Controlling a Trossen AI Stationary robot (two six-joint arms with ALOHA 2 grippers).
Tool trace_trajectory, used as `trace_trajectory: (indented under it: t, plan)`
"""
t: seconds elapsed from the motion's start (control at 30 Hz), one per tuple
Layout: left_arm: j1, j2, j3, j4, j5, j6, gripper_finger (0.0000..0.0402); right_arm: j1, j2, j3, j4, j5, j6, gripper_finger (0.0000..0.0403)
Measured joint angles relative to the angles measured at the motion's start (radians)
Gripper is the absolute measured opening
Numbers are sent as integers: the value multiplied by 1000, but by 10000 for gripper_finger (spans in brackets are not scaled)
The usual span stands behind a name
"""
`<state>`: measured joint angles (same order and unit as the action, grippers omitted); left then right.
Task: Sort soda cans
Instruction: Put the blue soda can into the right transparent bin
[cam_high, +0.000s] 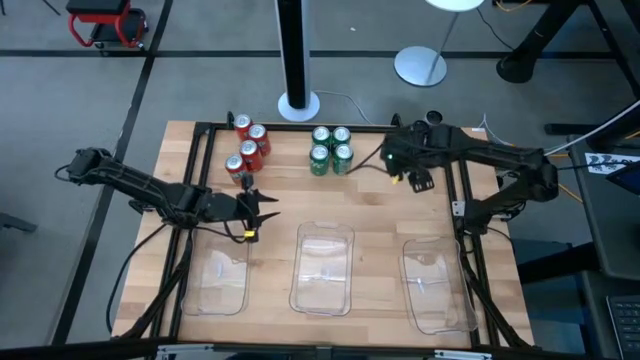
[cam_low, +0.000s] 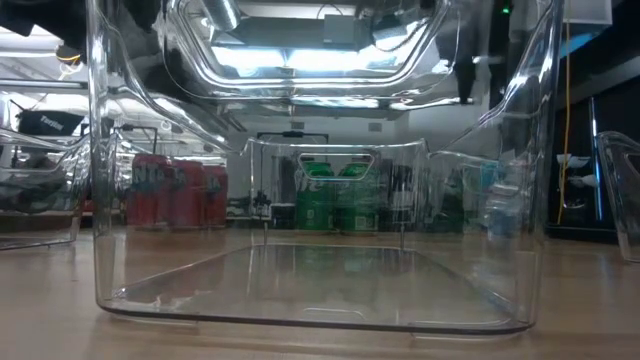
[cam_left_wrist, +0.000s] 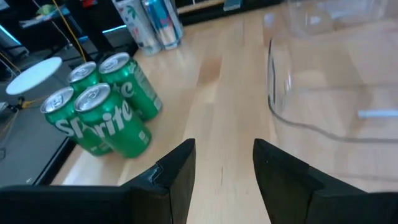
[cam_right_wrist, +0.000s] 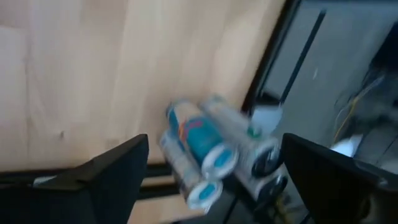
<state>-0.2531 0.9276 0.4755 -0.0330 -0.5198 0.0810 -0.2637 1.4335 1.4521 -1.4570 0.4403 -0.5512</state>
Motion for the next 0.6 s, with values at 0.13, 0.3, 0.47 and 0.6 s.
trace_trajectory:
  t: [0.13,0.3,0.47,0.6]
  plan:
    - [7,0,0,-32,0,29,153,-72,0,0,-60,4,51,356]
    - [39,0,0,-58,0,83,153,-142,-13,-2,-114,33,84,356]
    - [79,0,0,-61,-1,137,153,-214,-24,-53,-108,33,79,356]
    - [105,0,0,-61,0,164,153,-280,-32,-105,-78,31,61,356]
